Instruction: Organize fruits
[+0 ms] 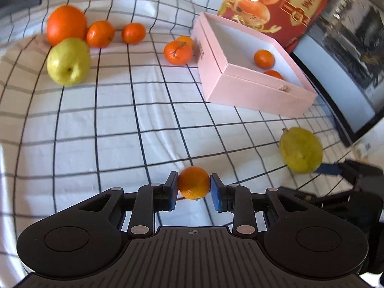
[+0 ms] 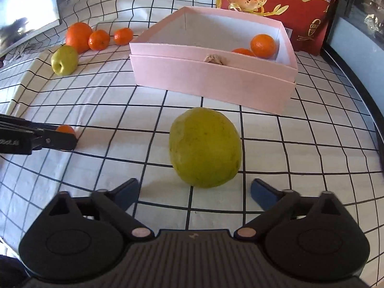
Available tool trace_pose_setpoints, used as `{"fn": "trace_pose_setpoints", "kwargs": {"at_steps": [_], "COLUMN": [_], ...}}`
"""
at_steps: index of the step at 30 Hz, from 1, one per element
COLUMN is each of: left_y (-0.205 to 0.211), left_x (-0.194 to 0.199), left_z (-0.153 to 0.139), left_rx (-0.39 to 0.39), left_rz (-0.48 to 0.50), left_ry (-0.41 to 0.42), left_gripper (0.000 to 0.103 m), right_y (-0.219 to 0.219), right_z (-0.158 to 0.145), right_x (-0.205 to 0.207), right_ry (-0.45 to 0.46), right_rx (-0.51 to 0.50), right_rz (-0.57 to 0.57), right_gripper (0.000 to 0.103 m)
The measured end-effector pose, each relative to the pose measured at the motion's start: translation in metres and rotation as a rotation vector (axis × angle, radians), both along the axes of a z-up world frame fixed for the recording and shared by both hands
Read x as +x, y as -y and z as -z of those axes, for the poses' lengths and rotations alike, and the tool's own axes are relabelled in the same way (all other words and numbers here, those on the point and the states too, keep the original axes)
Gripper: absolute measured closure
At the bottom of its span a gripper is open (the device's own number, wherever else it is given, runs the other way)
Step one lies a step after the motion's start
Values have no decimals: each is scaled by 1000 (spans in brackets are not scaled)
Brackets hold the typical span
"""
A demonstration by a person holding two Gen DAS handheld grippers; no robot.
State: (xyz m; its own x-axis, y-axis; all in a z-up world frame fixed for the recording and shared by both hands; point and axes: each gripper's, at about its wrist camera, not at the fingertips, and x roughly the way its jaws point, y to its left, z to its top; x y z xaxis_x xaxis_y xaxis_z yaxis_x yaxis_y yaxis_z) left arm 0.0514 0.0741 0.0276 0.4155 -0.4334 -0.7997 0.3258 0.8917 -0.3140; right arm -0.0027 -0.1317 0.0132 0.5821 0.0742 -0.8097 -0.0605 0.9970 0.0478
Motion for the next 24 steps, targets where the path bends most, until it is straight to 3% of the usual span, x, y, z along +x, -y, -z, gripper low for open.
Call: {"fn": "trace_pose_setpoints", "kwargs": {"at_steps": [7, 12, 24], "left_y": [6, 14, 25], "left_x": [-5, -10, -19], "left_z": [-1, -1, -1], "left_rx": [19, 73, 165], "left_rz": [23, 42, 123], "left_ry": [13, 42, 110], "left_gripper": [70, 70, 69], "right_y": [-8, -7, 2], "right_z": [-14, -20, -9], "right_x": [-12, -3, 22], "right_ry": [81, 113, 72], "right_rx": [-41, -36, -5], "right_rz": [-1, 20, 48], "right_gripper": [11, 15, 34]}}
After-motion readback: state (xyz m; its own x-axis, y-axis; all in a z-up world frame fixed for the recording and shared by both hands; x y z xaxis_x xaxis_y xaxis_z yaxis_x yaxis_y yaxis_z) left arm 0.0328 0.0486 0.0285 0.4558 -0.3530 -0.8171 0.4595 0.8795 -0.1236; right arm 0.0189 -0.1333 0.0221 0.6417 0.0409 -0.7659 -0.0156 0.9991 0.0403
